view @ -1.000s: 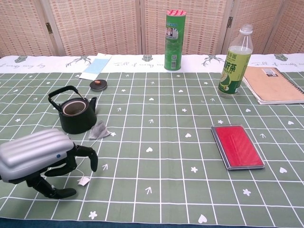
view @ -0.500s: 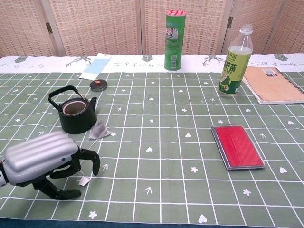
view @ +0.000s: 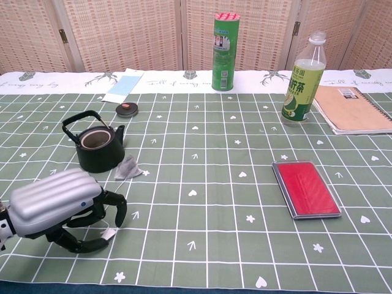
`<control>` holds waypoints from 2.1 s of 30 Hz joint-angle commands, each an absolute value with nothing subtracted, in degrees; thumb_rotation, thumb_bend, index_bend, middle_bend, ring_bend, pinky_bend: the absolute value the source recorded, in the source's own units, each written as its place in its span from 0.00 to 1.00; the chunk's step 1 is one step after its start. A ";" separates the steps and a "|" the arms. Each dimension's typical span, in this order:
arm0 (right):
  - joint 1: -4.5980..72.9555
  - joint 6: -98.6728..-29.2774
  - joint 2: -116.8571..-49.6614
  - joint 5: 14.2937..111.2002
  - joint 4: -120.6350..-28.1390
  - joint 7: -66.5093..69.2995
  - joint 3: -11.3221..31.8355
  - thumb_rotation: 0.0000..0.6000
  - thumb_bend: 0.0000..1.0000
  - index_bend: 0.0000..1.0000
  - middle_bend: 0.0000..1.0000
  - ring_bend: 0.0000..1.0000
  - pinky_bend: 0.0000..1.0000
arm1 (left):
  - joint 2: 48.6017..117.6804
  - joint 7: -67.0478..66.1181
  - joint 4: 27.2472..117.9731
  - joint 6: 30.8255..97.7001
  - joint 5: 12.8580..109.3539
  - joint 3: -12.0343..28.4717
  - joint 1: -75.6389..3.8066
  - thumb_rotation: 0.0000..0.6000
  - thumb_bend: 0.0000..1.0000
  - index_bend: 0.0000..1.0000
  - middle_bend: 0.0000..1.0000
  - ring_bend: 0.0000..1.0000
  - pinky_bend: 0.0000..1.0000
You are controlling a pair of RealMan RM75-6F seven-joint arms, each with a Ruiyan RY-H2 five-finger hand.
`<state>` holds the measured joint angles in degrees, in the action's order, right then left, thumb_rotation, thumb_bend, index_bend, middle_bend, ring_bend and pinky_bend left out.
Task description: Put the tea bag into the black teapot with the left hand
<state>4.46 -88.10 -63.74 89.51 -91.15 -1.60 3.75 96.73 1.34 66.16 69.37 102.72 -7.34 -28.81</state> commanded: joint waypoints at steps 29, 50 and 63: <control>4.35 -88.40 -63.92 89.55 -91.09 -2.29 3.92 1.00 0.45 0.00 0.00 0.00 0.00 | 96.67 1.59 65.48 69.28 101.05 -8.17 -28.89 1.00 0.43 0.53 0.94 0.93 0.97; 2.50 -91.85 -62.05 88.43 -91.60 1.42 5.27 1.00 0.45 0.00 0.00 0.00 0.00 | 90.77 -0.27 68.55 74.37 100.30 -4.70 -29.14 1.00 0.45 0.57 0.95 0.93 0.97; 2.97 -90.41 -61.68 88.54 -91.20 3.09 5.09 1.00 0.45 0.00 0.00 0.00 0.00 | 79.37 -11.43 79.32 71.85 94.82 4.24 -33.40 1.00 0.45 0.57 0.95 0.93 0.97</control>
<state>2.89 -90.49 -61.68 88.60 -91.25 3.03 5.09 81.12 -9.75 77.44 72.88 96.18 2.72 -32.45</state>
